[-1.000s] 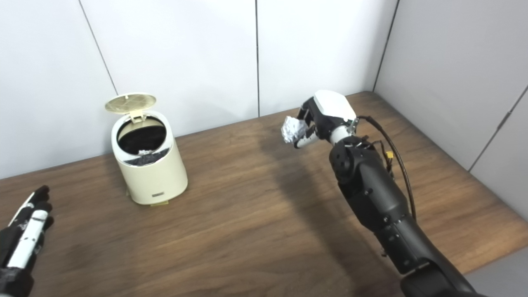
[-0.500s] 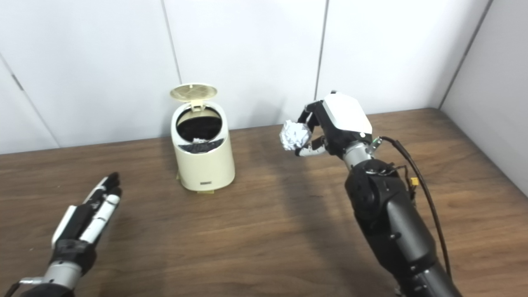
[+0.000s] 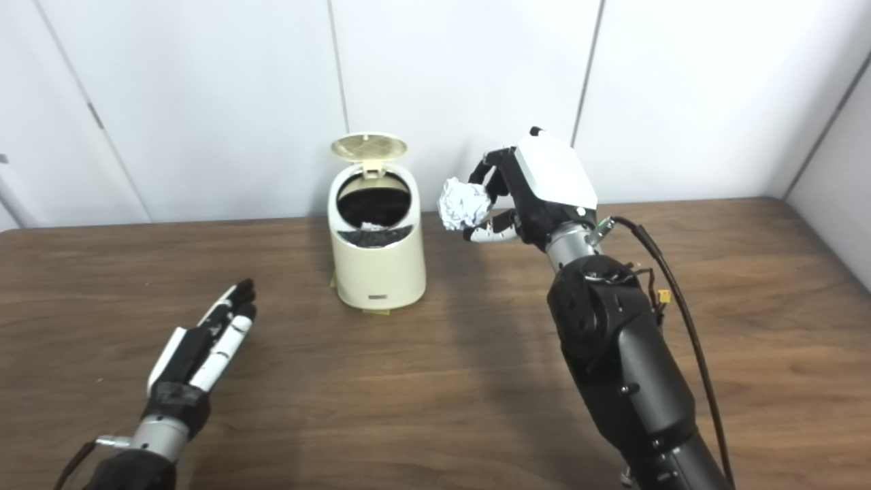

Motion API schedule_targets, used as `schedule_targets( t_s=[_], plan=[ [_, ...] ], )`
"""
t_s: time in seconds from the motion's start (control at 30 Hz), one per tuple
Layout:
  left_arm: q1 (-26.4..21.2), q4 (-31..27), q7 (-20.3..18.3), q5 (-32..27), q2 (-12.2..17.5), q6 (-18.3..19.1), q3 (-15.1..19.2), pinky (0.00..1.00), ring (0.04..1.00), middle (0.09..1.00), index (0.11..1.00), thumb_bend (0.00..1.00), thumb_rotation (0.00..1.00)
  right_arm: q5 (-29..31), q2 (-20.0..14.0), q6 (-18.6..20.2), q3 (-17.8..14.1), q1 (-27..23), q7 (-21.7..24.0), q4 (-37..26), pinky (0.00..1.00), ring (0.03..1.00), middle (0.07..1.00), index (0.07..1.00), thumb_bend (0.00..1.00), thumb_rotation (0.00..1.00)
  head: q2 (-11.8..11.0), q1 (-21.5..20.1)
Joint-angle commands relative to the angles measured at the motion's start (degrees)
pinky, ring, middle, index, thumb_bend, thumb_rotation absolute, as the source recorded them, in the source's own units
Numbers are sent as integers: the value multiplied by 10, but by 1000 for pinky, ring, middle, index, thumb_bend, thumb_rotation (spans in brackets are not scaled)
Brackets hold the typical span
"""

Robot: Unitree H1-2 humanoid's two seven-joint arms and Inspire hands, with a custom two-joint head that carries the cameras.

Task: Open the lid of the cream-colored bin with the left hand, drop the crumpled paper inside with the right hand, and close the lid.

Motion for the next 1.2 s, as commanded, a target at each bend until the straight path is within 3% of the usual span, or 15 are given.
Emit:
schedule_targets(
  t_s=[0.0, 0.1, 0.17, 0.2, 0.23, 0.27, 0.3, 0.33, 0.37, 0.4, 0.6, 1.17],
  plan=[
    [-11, -5, 8, 9, -1, -31, -1, 1000, 1000, 962, 979, 537, 727, 5, 4, -11, -7, -39, -21, -4, 962, 537, 444, 518, 528, 0, -1, 2],
    [-10, 0, 10, 10, -3, -35, -4, 1000, 1000, 965, 980, 545, 720, 9, 12, -16, -6, -48, -30, 9, 992, 623, 449, 512, 529, 0, -2, 4],
    [-10, 1, 11, 15, -3, -36, -6, 1000, 1000, 961, 979, 551, 730, 13, 16, -16, -5, -53, -33, 16, 999, 741, 462, 502, 531, 0, -4, 5],
    [-10, 1, 12, 17, -3, -36, -7, 1000, 1000, 961, 978, 553, 733, 19, 20, -20, -6, -57, -39, 23, 918, 645, 456, 505, 530, 0, -4, 6],
    [-10, 2, 13, 18, -3, -36, -7, 1000, 1000, 961, 978, 554, 734, 27, 24, -26, -6, -61, -48, 30, 888, 607, 453, 507, 530, 0, -4, 6],
    [-10, 2, 12, 18, -4, -37, -7, 1000, 1000, 963, 978, 553, 734, 33, 27, -30, -7, -63, -55, 36, 758, 480, 454, 516, 523, 0, -4, 6],
    [-11, 3, 13, 19, -4, -38, -7, 1000, 1000, 963, 979, 551, 734, 38, 31, -33, -6, -65, -61, 41, 625, 425, 464, 530, 518, 0, -4, 7],
    [-11, 3, 12, 19, -5, -38, -6, 1000, 1000, 963, 979, 551, 734, 44, 34, -42, -4, -67, -72, 47, 461, 391, 473, 540, 514, 0, -4, 8],
    [-11, 4, 12, 18, -6, -39, -5, 1000, 1000, 964, 979, 555, 731, 47, 35, -49, -2, -69, -79, 52, 363, 372, 483, 546, 511, 0, -4, 8],
    [-11, 4, 12, 17, -6, -39, -4, 1000, 1000, 964, 979, 557, 729, 50, 36, -59, 0, -70, -90, 59, 330, 366, 486, 548, 511, 0, -4, 8],
    [-11, 5, 12, 16, -8, -37, -2, 1000, 1000, 971, 983, 558, 725, 75, 44, -85, -1, -77, -120, 83, 344, 377, 501, 517, 515, 0, -6, 8],
    [-14, 10, 12, 24, -7, -43, -6, 1000, 1000, 975, 985, 563, 745, 111, 56, -100, 3, -90, -145, 92, 367, 375, 493, 523, 515, 0, -7, 8]
  ],
)
